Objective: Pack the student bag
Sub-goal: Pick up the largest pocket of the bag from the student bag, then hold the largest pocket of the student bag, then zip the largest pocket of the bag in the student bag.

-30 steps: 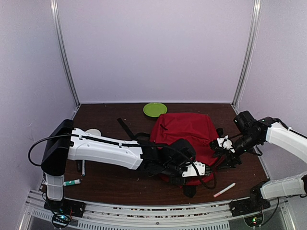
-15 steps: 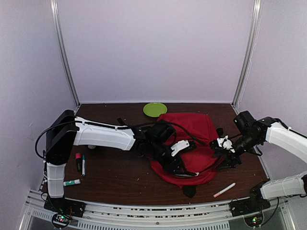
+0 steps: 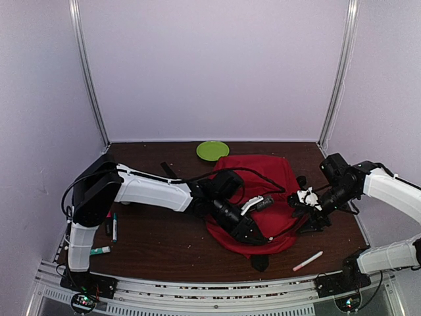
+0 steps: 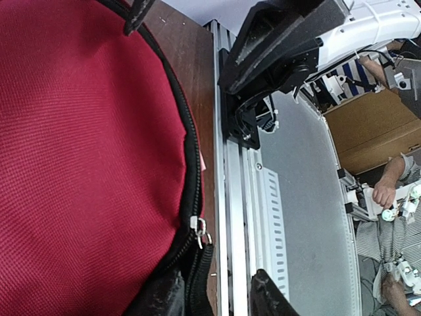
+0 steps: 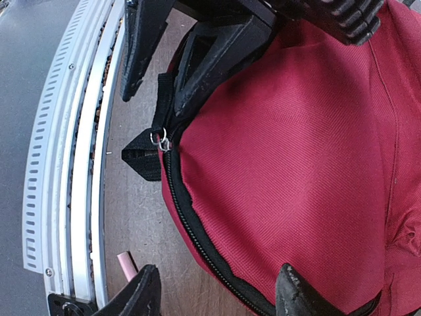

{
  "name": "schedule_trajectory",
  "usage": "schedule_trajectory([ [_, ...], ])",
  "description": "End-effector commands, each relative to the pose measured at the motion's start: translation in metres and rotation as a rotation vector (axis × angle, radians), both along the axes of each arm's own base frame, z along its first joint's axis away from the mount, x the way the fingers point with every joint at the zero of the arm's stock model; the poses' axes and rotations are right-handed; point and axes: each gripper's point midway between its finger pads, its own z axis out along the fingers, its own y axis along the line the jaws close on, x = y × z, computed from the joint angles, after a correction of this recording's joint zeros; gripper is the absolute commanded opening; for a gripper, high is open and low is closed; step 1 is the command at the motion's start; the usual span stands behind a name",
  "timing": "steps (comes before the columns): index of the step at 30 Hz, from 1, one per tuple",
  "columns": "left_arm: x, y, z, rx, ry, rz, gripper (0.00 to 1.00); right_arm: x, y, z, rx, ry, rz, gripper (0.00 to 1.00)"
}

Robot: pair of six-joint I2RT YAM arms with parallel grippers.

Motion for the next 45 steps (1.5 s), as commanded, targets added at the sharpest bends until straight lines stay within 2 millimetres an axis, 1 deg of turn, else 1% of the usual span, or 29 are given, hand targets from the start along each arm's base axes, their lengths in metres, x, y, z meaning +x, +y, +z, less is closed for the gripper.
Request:
schedule_trajectory([
  [1,0.001,-0.009,0.007,-0.040,0.024,-0.018,0.35,-0.004,0.002,-0.001,0.018,0.019,0.011,0.60],
  [3,0.002,-0.010,0.006,-0.037,0.027,-0.007,0.33,-0.005,0.001,-0.002,0.015,0.021,0.010,0.60],
  [8,0.006,-0.016,0.001,-0.023,0.051,0.007,0.23,-0.006,0.001,-0.002,0.019,0.020,0.015,0.60],
  [13,0.007,-0.016,0.002,-0.030,0.061,0.011,0.07,-0.014,0.000,-0.002,0.022,0.005,0.049,0.60],
  [16,0.008,-0.015,0.002,-0.033,0.074,0.012,0.00,-0.017,0.002,-0.001,0.025,-0.040,0.076,0.59],
  [19,0.007,-0.013,0.003,-0.037,0.078,0.009,0.00,-0.017,0.006,-0.003,0.008,-0.108,0.102,0.58],
  [23,0.005,-0.009,0.007,-0.044,0.073,0.007,0.00,-0.014,0.016,-0.009,-0.024,-0.165,0.134,0.56],
  [26,0.005,-0.007,0.014,-0.055,0.064,0.011,0.00,-0.015,0.027,-0.018,-0.061,-0.191,0.182,0.56],
  [28,0.005,-0.005,0.016,-0.059,0.057,0.020,0.00,-0.017,0.034,-0.028,-0.099,-0.208,0.218,0.55],
  [30,0.005,-0.002,0.016,-0.056,0.056,0.027,0.00,-0.023,0.040,-0.036,-0.128,-0.210,0.257,0.50],
  [33,0.007,0.006,0.017,-0.055,0.042,0.048,0.00,-0.024,0.041,-0.042,-0.154,-0.214,0.266,0.43],
  [34,0.008,0.009,0.019,-0.057,0.036,0.056,0.00,-0.024,0.040,-0.042,-0.161,-0.222,0.267,0.38],
  [37,0.010,0.018,0.021,-0.060,0.020,0.077,0.00,-0.022,0.031,-0.048,-0.204,-0.245,0.263,0.14],
  [39,0.015,0.023,0.019,-0.051,0.006,0.108,0.00,-0.023,0.024,-0.052,-0.233,-0.251,0.262,0.03],
  [40,0.019,0.025,0.017,-0.040,-0.003,0.128,0.00,-0.023,0.022,-0.053,-0.242,-0.255,0.259,0.00],
  [42,0.027,0.034,0.006,0.011,-0.022,0.167,0.00,-0.026,0.017,-0.055,-0.259,-0.255,0.258,0.00],
  [45,0.037,0.054,-0.010,0.103,-0.073,0.206,0.00,-0.030,0.005,-0.057,-0.297,-0.243,0.255,0.00],
])
